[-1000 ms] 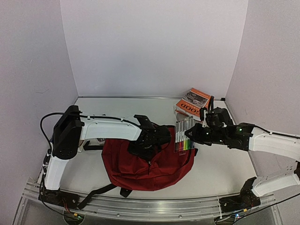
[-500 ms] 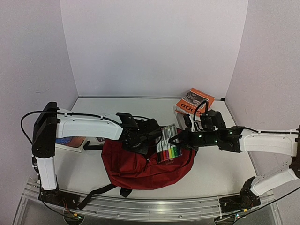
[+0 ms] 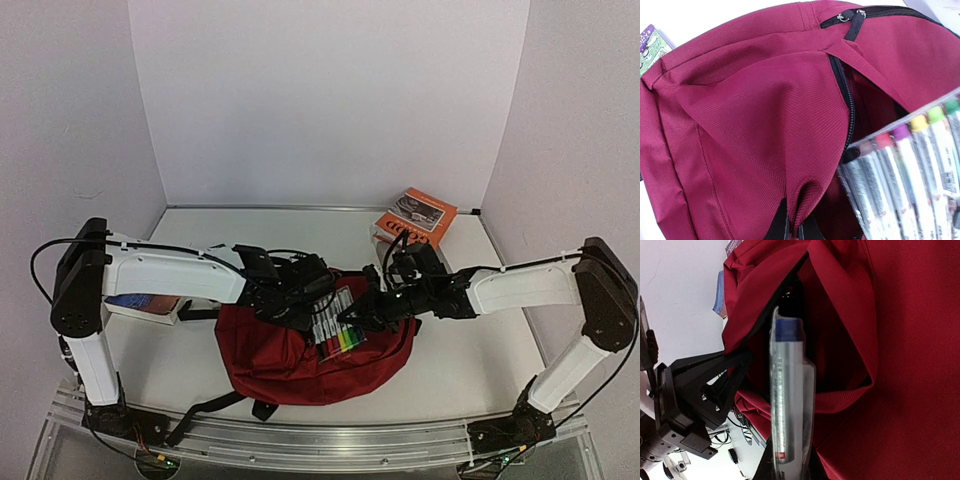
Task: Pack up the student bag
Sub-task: Place the stationery in the student bag.
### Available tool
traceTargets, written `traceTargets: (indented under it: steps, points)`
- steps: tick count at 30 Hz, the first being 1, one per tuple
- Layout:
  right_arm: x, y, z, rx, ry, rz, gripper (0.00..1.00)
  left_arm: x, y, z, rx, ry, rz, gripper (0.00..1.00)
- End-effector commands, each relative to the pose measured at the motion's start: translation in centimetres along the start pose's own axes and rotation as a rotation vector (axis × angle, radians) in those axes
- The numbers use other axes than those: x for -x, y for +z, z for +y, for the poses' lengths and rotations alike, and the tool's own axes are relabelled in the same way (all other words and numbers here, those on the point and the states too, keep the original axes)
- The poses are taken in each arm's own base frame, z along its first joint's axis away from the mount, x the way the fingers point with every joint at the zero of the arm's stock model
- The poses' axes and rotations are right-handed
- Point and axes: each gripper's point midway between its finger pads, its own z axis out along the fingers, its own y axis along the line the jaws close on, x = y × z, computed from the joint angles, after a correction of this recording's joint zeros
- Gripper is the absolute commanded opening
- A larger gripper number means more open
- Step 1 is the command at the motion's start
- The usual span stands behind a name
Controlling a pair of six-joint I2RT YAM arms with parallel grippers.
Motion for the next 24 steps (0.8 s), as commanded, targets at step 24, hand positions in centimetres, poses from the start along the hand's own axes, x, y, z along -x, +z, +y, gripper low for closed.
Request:
traceTargets:
  steps: [24]
  points:
    - [6.9,3.5,4.9,0.2,0.031,-0.267,0.0,4.2,-5.4,-3.0,-0.304,-0.063,-0.129,0.0]
